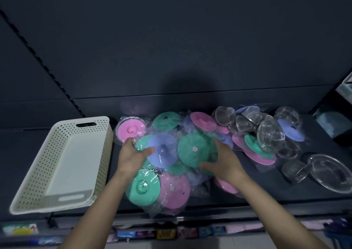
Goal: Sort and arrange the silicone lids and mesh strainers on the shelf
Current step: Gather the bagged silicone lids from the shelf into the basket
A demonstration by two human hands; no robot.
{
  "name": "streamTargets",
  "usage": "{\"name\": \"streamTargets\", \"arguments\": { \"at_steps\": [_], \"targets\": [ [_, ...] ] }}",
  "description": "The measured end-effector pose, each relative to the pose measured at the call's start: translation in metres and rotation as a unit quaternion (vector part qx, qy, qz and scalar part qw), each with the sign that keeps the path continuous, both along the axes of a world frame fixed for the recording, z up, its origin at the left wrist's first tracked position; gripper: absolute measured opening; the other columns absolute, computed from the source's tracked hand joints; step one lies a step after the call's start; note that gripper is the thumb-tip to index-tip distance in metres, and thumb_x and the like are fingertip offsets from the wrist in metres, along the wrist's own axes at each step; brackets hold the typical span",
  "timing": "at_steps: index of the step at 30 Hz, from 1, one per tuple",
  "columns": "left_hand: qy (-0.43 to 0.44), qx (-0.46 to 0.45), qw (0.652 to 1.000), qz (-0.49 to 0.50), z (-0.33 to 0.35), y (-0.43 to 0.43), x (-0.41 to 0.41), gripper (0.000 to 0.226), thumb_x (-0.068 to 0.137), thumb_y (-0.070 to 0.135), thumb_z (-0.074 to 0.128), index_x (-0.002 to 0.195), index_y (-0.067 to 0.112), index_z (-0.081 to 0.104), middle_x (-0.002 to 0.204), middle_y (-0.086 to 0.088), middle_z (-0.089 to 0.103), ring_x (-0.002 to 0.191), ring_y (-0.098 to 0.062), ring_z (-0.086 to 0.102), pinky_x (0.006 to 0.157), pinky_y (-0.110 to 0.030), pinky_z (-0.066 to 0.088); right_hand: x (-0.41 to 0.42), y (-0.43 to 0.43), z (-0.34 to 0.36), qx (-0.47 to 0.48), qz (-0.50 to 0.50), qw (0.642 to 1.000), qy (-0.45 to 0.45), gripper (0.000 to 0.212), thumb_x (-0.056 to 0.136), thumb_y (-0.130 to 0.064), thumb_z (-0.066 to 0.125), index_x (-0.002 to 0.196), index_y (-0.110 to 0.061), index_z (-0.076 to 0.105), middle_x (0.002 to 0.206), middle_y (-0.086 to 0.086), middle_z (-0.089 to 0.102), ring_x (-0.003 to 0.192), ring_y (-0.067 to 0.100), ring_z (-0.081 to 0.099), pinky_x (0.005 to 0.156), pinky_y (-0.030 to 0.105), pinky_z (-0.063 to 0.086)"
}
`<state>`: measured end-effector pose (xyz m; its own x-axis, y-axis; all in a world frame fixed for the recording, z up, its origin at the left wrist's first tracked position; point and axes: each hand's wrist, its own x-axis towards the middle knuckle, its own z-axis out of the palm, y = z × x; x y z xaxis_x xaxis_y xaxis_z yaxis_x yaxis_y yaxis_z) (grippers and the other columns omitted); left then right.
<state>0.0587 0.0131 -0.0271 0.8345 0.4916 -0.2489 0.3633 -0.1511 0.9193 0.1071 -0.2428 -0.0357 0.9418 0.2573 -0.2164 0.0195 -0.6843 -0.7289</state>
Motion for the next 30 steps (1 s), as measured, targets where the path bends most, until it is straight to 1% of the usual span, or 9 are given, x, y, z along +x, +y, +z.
{"name": "streamTargets", "arguments": {
  "at_steps": [2, 4, 7, 11, 14, 19, 22, 26, 30],
  "targets": [
    [-0.026, -0.039, 0.998, 0.044, 0.000, 0.003, -0.006, 0.034, 0.075, 0.006, 0.077, 0.103, 0.006, 0.059, 0.091, -0.008, 0.070, 0.077, -0.024, 0.065, 0.061, -0.028, 0.053, 0.002, -0.015, -0.006, -0.005, -0.030, 0.999, 0.022, 0.067, 0.054, -0.053, 0.076, 0.114, -0.030, 0.057, 0.111, -0.006, 0.063, 0.104, 0.013, 0.060, 0.088, 0.034, 0.051],
    [-0.051, -0.067, 0.993, 0.077, 0.000, 0.004, -0.012, 0.029, 0.076, 0.005, 0.076, 0.101, 0.009, 0.061, 0.087, -0.008, 0.069, 0.070, -0.025, 0.062, 0.060, -0.030, 0.052, 0.003, -0.032, -0.017, -0.059, -0.035, 0.996, 0.052, 0.077, 0.047, -0.064, 0.071, 0.113, -0.027, 0.057, 0.113, -0.003, 0.061, 0.107, 0.018, 0.058, 0.091, 0.038, 0.050],
    [-0.076, -0.087, 0.988, 0.102, -0.001, 0.002, -0.016, 0.024, 0.077, 0.003, 0.074, 0.090, 0.016, 0.059, 0.086, -0.011, 0.069, 0.067, -0.026, 0.062, 0.057, -0.031, 0.054, 0.000, -0.044, -0.020, -0.182, 0.013, 0.980, 0.084, 0.071, 0.045, -0.057, 0.068, 0.108, -0.026, 0.056, 0.114, 0.002, 0.055, 0.110, 0.024, 0.051, 0.089, 0.034, 0.047],
    [-0.087, -0.103, 0.983, 0.127, -0.004, 0.000, -0.020, 0.024, 0.077, 0.003, 0.075, 0.091, 0.017, 0.061, 0.094, -0.015, 0.071, 0.082, -0.034, 0.069, 0.077, -0.049, 0.056, -0.002, -0.039, -0.002, -0.265, 0.044, 0.959, 0.087, 0.042, 0.057, -0.046, 0.074, 0.083, -0.022, 0.051, 0.089, -0.004, 0.053, 0.090, 0.021, 0.056, 0.073, 0.029, 0.048],
    [-0.081, -0.105, 0.981, 0.140, -0.003, 0.001, -0.022, 0.024, 0.075, 0.005, 0.077, 0.091, 0.017, 0.063, 0.093, -0.015, 0.071, 0.084, -0.034, 0.069, 0.078, -0.052, 0.056, 0.002, -0.038, 0.014, -0.178, 0.030, 0.976, 0.119, 0.021, 0.068, -0.014, 0.068, 0.064, -0.013, 0.048, 0.064, -0.002, 0.049, 0.058, 0.012, 0.046, 0.053, 0.023, 0.037],
    [-0.083, -0.106, 0.978, 0.159, 0.000, 0.001, -0.026, 0.023, 0.076, 0.006, 0.077, 0.090, 0.015, 0.061, 0.089, -0.016, 0.071, 0.083, -0.037, 0.069, 0.077, -0.057, 0.055, 0.009, -0.031, 0.033, 0.052, -0.028, 0.994, 0.095, 0.042, 0.075, -0.006, 0.076, 0.055, -0.017, 0.040, 0.052, -0.004, 0.037, 0.048, 0.009, 0.032, 0.045, 0.021, 0.025],
    [-0.099, -0.115, 0.973, 0.174, 0.000, 0.001, -0.029, 0.027, 0.076, 0.005, 0.076, 0.097, 0.012, 0.062, 0.093, -0.017, 0.071, 0.086, -0.039, 0.069, 0.075, -0.062, 0.054, 0.011, -0.016, 0.036, 0.078, -0.017, 0.993, 0.086, 0.044, 0.076, -0.009, 0.076, 0.055, -0.019, 0.039, 0.053, -0.005, 0.037, 0.048, 0.007, 0.033, 0.042, 0.015, 0.027],
    [-0.102, -0.106, 0.973, 0.176, -0.002, 0.003, -0.035, 0.025, 0.076, 0.007, 0.077, 0.093, 0.018, 0.063, 0.094, -0.014, 0.072, 0.087, -0.035, 0.069, 0.079, -0.059, 0.054, 0.012, 0.005, 0.029, 0.088, -0.033, 0.991, 0.094, 0.041, 0.078, -0.010, 0.071, 0.056, -0.019, 0.037, 0.059, -0.001, 0.039, 0.058, 0.012, 0.037, 0.053, 0.025, 0.030],
    [-0.099, -0.042, 0.983, 0.149, 0.000, -0.002, -0.041, 0.019, 0.080, 0.014, 0.075, 0.093, 0.020, 0.061, 0.092, -0.008, 0.072, 0.084, -0.029, 0.069, 0.080, -0.051, 0.055, 0.010, 0.023, 0.021, 0.045, -0.060, 0.996, 0.054, 0.017, 0.076, -0.007, 0.068, 0.071, -0.014, 0.053, 0.072, -0.001, 0.050, 0.069, 0.014, 0.048, 0.056, 0.024, 0.035]
  ]
}}
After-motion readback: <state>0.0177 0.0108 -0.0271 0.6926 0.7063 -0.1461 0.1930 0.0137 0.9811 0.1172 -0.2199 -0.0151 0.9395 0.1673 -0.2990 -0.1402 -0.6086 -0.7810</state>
